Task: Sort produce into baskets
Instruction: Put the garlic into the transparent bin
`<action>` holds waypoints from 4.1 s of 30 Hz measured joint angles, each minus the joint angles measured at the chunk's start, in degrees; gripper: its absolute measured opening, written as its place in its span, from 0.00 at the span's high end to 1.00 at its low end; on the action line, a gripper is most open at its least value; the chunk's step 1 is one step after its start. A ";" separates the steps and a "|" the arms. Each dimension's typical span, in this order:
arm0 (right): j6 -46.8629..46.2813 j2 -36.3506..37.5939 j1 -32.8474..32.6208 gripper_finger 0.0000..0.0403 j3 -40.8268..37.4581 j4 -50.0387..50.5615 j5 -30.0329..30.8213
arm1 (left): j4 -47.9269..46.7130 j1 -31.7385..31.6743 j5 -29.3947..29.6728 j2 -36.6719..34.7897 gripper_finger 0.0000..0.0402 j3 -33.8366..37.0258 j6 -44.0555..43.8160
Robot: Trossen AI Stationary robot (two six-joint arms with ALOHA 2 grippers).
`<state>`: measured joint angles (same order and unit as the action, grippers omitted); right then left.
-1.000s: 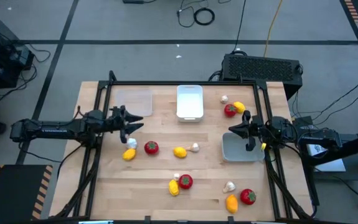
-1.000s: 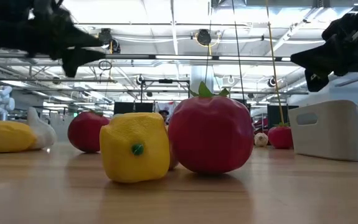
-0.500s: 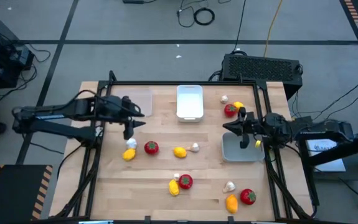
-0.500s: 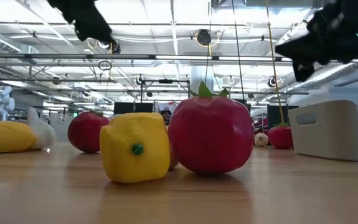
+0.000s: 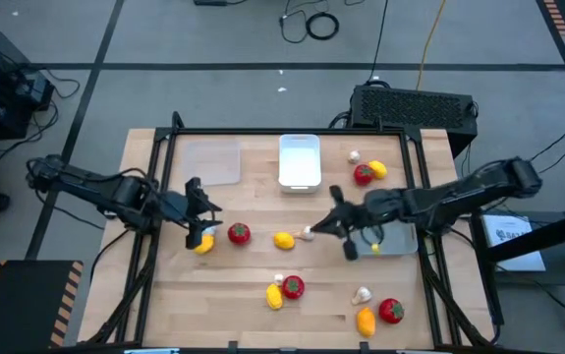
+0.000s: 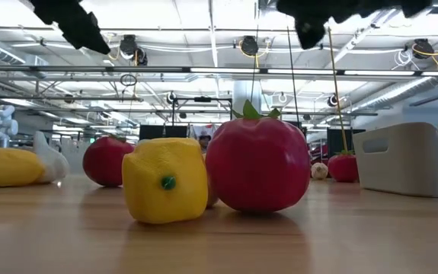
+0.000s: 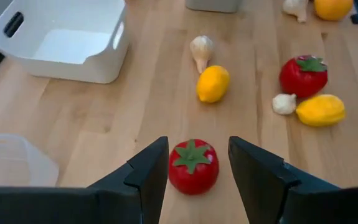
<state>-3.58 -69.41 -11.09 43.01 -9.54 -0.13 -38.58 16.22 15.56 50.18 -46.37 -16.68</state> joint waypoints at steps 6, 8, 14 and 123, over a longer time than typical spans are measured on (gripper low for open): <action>3.34 -8.73 -1.77 1.00 9.70 9.85 0.05 | -5.51 1.08 1.47 4.19 0.56 0.00 -9.47; 3.94 -10.98 -1.77 1.00 11.39 9.78 0.07 | -7.79 1.08 2.02 6.50 0.56 0.50 -13.18; 5.97 -16.17 -1.33 1.00 14.99 9.78 0.12 | -12.81 1.12 0.14 13.42 0.56 1.88 -18.50; 6.19 -17.40 1.29 1.00 15.56 14.70 0.09 | -28.93 -54.52 -1.38 18.23 0.98 -11.72 24.80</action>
<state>2.61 -86.80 -9.80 58.57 5.17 -0.03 -67.51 -38.30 14.18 68.40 -58.09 8.11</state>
